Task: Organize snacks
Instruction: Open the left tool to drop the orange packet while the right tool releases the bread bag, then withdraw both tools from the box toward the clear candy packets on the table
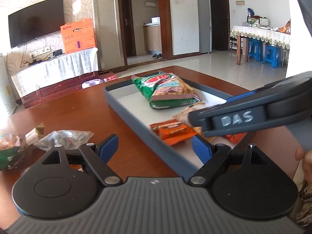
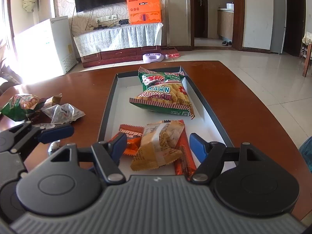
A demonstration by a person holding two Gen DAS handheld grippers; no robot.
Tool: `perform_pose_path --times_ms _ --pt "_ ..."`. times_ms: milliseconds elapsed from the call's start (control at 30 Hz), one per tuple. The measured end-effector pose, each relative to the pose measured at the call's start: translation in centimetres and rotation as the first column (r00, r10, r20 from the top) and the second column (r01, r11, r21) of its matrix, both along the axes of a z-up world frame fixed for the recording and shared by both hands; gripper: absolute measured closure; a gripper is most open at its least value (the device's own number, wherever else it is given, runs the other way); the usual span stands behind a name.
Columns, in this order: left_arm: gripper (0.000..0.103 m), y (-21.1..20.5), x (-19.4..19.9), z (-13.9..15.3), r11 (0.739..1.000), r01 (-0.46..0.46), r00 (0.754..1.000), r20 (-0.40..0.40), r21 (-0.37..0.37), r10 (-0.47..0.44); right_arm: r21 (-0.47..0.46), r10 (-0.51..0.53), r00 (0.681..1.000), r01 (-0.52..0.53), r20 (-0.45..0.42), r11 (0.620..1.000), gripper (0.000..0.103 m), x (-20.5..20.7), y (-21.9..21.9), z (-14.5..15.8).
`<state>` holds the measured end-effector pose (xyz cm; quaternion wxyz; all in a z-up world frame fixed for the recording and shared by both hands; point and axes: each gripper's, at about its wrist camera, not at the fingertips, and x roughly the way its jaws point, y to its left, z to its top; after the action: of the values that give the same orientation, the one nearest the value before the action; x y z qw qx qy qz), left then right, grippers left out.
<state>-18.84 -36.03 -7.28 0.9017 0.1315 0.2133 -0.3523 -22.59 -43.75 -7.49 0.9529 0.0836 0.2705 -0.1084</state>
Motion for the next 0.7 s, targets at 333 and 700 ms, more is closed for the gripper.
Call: perform_pose_path --times_ms 333,700 --pt "0.015 8.3 -0.7 0.9 0.999 -0.048 0.998 0.032 0.005 0.048 0.017 0.000 0.996 -0.002 0.086 1.000 0.030 -1.4 1.8 1.7" --pt "0.015 15.2 3.1 0.9 0.970 -0.242 0.970 0.028 0.027 0.241 -0.046 0.190 0.973 -0.185 0.134 0.982 0.030 -0.3 8.9 2.7"
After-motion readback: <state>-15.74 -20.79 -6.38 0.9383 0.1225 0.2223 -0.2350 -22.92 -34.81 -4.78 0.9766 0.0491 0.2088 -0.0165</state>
